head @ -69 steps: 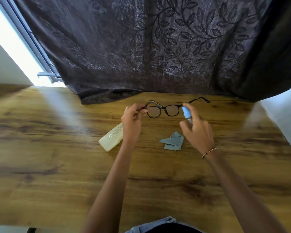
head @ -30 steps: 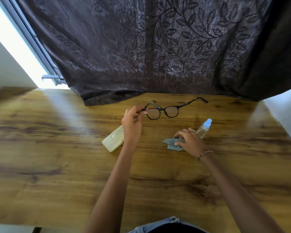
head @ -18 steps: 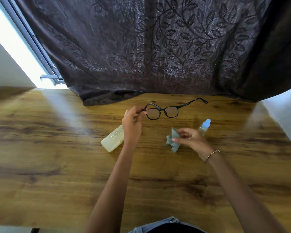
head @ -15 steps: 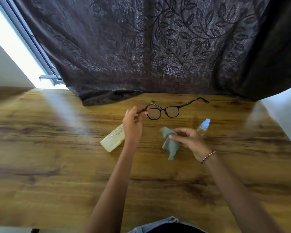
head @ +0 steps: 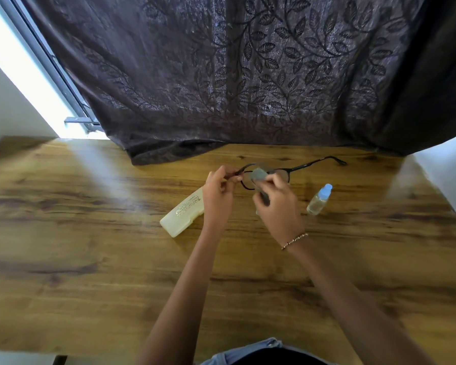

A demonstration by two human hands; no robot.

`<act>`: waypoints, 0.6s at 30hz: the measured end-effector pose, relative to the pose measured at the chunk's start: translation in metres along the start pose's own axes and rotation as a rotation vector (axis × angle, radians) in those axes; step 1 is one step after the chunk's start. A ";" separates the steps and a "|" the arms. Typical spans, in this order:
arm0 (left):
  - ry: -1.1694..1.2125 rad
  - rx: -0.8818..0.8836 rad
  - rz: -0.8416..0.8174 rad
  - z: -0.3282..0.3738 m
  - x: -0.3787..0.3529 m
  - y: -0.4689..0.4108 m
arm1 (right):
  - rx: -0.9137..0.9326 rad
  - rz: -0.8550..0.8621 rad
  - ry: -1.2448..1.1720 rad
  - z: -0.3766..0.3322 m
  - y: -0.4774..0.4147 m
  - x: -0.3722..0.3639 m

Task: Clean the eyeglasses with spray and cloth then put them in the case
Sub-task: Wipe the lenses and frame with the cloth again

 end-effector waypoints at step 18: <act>0.049 0.011 0.007 0.003 0.006 -0.001 | 0.148 -0.078 0.321 -0.019 0.002 -0.011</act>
Point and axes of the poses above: each hand's wrist, its own y-axis away from the middle knuckle, its own x-axis out of the back of the hand, z = x × y, the point moved 8 cm from there along -y, towards the middle knuckle, and after that the axes turned 1 degree about x, right-handed, at the moved point
